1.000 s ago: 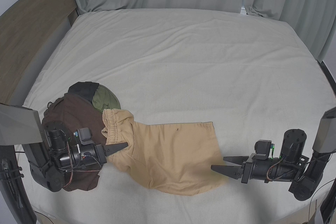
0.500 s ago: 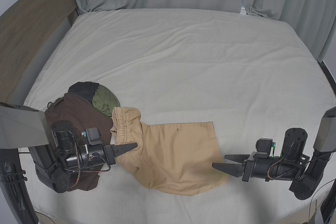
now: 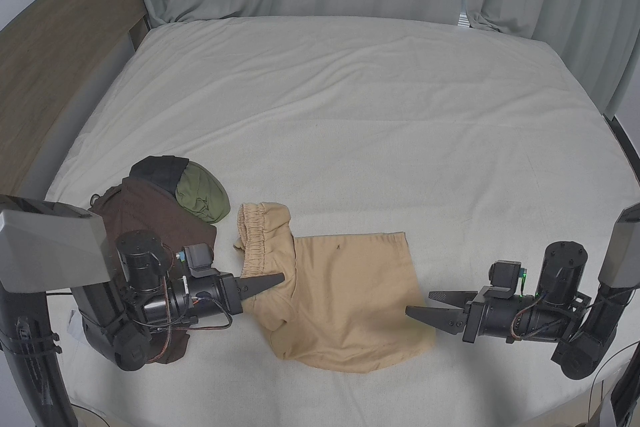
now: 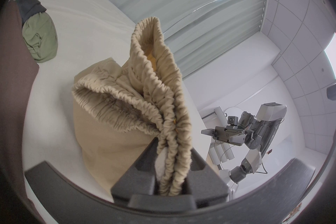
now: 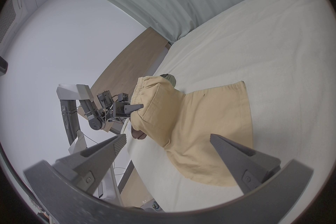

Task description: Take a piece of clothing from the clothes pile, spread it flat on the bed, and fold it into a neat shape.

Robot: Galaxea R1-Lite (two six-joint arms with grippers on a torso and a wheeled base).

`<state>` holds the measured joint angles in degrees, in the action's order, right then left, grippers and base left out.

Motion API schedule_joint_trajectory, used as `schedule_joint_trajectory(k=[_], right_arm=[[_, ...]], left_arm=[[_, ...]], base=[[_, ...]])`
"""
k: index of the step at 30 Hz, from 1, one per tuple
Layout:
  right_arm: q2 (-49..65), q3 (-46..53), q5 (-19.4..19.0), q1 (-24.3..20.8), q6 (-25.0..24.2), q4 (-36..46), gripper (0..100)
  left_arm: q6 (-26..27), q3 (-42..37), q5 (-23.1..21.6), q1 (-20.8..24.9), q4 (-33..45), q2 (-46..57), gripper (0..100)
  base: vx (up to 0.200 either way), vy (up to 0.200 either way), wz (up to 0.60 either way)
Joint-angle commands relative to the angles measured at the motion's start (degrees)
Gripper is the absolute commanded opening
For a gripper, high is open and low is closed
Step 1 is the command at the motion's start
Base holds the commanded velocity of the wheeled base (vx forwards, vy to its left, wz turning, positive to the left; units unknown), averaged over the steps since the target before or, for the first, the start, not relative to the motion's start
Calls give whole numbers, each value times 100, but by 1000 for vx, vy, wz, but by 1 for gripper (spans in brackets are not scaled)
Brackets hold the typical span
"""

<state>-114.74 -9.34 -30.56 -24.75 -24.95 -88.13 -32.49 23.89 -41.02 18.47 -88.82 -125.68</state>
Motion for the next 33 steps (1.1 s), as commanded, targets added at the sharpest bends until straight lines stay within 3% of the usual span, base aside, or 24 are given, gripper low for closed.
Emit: schedule_joint_trajectory(k=[1,33], right_arm=[[22,-59,-2,66,-1,-3,100],[180,-244,-20,717,-1,-3,100]], left_arm=[[-73,89,15,175,-4,-26,0],[-372,1030,112,1124,-4,-835,0]], base=[[0,0,0],[0,0,0]])
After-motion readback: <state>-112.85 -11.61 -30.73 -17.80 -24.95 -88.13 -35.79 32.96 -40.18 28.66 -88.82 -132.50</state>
